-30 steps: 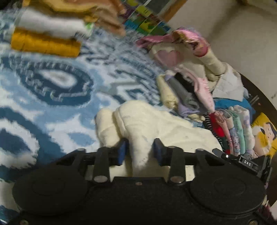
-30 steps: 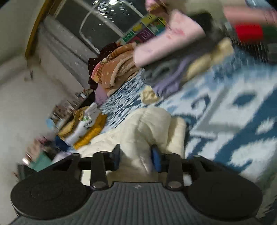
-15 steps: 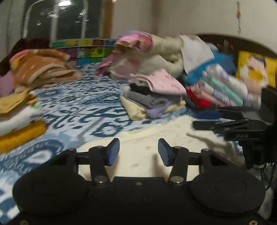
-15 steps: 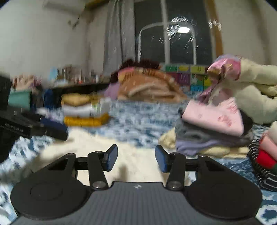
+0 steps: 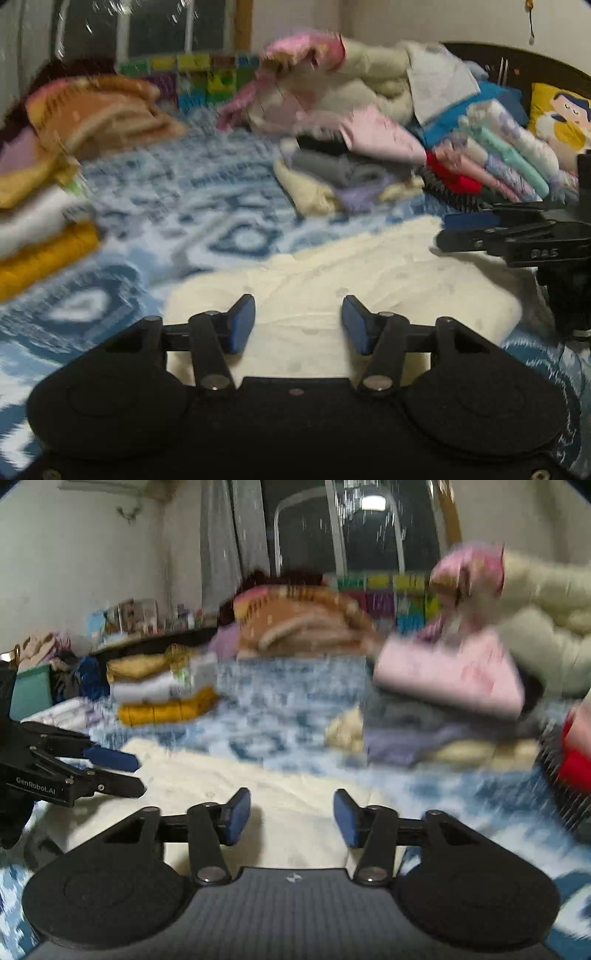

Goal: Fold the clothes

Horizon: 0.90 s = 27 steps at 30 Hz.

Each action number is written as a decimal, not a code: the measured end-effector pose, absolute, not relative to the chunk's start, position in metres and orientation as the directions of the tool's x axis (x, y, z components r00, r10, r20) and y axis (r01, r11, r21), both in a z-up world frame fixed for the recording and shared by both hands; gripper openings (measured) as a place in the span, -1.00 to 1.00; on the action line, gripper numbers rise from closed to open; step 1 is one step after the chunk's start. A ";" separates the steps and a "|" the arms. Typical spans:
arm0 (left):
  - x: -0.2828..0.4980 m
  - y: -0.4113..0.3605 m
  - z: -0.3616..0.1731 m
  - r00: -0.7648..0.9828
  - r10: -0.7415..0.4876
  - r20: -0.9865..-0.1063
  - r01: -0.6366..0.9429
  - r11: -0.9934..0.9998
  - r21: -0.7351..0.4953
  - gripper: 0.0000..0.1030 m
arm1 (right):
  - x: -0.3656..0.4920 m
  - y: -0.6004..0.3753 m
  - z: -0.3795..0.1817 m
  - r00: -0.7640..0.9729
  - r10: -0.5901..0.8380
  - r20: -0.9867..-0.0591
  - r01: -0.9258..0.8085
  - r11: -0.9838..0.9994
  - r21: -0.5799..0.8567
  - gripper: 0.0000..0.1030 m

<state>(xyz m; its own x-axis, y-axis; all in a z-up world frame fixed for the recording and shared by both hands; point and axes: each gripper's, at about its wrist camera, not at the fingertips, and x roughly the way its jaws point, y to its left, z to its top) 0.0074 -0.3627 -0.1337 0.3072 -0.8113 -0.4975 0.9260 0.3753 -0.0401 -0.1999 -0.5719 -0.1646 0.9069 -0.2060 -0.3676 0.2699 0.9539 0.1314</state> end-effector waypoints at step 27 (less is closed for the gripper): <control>0.029 -0.265 -0.137 0.375 -0.761 -0.530 0.551 0.643 -0.532 0.53 | -0.273 -0.624 -0.194 0.910 -0.162 -0.381 0.401 0.579 0.711 0.83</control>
